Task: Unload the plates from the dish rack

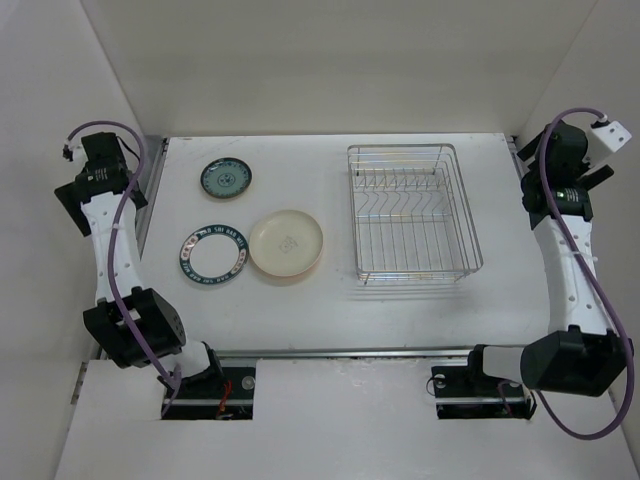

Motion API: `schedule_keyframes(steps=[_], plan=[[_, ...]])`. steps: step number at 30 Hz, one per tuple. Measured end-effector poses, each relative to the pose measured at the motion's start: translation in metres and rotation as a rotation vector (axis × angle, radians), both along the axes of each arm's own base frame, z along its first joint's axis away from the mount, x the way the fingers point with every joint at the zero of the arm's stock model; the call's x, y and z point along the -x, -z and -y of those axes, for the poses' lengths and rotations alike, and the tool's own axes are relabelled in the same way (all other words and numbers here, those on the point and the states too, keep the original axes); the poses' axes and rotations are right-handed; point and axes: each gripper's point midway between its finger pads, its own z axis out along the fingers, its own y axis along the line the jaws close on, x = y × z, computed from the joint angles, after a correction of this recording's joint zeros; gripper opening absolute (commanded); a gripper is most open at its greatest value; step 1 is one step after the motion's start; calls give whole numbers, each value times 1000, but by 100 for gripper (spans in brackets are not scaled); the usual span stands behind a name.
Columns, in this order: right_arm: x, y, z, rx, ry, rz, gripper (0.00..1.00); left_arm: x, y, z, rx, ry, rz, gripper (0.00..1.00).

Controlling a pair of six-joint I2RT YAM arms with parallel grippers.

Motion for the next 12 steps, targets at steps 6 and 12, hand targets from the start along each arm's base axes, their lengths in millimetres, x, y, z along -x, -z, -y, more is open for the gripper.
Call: schedule_keyframes(steps=[6,12], plan=[[0,0,1,-3,8,6,100,1,-1,-1,-7,-10,2,86],[0,-1,0,-14,12,17,100,1,-1,-2,-9,-12,1,86]])
